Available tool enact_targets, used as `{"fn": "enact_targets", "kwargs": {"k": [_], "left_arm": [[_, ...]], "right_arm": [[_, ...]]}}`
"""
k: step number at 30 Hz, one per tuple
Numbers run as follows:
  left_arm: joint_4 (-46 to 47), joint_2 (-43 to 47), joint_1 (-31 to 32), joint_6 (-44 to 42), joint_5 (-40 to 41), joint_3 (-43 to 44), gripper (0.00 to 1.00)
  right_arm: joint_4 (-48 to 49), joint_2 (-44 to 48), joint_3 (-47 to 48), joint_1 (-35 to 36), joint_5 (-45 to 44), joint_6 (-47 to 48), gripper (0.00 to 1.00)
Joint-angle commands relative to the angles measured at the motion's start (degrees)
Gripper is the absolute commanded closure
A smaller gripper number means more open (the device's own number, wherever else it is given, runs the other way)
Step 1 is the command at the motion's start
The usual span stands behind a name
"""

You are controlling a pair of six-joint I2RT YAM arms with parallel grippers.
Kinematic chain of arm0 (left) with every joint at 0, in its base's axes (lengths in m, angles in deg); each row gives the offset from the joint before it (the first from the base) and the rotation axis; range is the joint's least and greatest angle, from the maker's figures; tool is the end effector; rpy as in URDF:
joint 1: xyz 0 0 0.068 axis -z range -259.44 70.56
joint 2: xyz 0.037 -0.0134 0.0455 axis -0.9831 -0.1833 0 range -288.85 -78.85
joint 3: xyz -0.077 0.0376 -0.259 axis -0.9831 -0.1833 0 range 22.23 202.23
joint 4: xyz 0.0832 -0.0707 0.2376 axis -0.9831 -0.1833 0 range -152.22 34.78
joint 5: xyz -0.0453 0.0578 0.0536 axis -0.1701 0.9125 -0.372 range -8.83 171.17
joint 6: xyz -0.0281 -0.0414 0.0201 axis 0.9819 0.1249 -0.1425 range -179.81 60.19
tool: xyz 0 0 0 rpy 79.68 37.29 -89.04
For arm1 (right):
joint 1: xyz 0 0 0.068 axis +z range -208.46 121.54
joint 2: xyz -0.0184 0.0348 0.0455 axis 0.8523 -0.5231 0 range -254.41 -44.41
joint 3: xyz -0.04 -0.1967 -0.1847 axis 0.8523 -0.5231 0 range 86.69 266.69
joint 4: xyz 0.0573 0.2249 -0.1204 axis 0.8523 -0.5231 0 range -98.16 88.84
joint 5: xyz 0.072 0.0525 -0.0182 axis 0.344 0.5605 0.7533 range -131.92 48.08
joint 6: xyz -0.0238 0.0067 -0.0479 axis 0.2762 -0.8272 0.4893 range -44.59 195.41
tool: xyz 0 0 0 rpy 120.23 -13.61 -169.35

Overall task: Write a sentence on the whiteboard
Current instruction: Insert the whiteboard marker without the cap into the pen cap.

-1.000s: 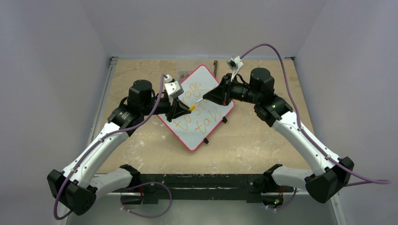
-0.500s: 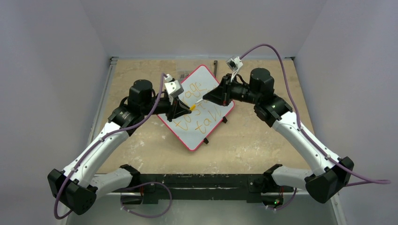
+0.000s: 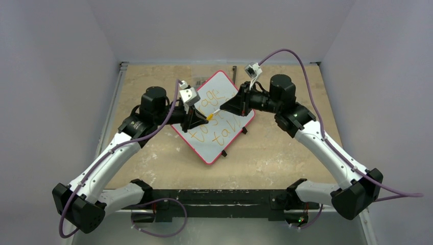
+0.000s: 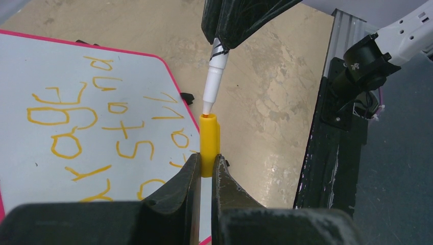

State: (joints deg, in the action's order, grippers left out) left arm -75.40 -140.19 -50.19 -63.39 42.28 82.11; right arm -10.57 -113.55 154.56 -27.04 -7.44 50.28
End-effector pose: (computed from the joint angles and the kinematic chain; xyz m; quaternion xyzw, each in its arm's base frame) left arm 0.1936 -0.1341 0.3614 0.3998 0.6955 -0.3862 0.4553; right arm 0.2232 0.1600 0.3956 -0.2292 0.7237 0.4897 0.4288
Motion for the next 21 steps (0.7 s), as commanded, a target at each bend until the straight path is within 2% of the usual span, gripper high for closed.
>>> {"fn": "enact_targets", "kwargs": {"k": [1,21], "left_arm": [[3.27,-0.19,-0.47,0.74,-1.58,1.9,1.0],[0.59,-1.38,-0.46,-1.18,-2.89,3.01,1.0]], "right_arm": [[1.59,-0.64,-0.08,-0.15,2.24,-0.29,1.0],[-4.2,-2.98,1.12,0.36,8.44,4.7,1.0]]}}
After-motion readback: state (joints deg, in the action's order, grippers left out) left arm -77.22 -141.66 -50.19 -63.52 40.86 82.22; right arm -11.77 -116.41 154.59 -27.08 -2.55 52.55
